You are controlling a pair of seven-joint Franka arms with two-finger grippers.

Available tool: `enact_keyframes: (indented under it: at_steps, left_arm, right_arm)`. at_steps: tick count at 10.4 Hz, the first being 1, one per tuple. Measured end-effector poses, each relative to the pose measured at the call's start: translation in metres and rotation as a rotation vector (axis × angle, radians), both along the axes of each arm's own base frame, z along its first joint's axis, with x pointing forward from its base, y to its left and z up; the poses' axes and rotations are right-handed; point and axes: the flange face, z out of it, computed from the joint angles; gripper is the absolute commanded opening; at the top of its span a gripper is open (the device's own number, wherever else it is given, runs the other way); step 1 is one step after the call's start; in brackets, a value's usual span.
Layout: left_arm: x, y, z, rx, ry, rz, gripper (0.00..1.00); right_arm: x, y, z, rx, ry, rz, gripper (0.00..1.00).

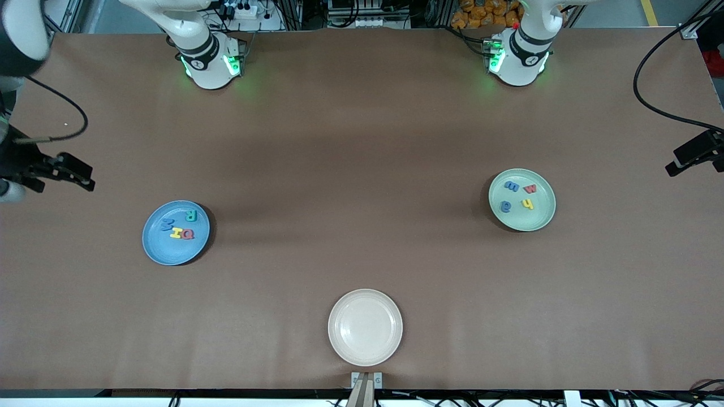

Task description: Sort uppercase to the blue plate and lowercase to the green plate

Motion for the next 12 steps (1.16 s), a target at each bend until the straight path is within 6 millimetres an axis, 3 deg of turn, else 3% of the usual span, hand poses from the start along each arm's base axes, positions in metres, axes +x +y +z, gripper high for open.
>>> enact_keyframes:
  at_steps: [4, 5, 12]
  left_arm:
    - [-0.001, 0.000, -0.002, 0.000, 0.009, -0.002, 1.00]
    - [-0.001, -0.001, -0.002, 0.000, 0.009, -0.006, 1.00]
    - [0.001, -0.017, -0.002, 0.000, 0.010, -0.036, 1.00]
  right_arm:
    - [-0.029, 0.002, 0.066, 0.032, -0.011, 0.010, 1.00]
    - [-0.033, 0.002, 0.072, 0.031, 0.001, 0.011, 1.00]
    - [-0.039, -0.004, 0.067, 0.001, 0.063, 0.004, 1.00]
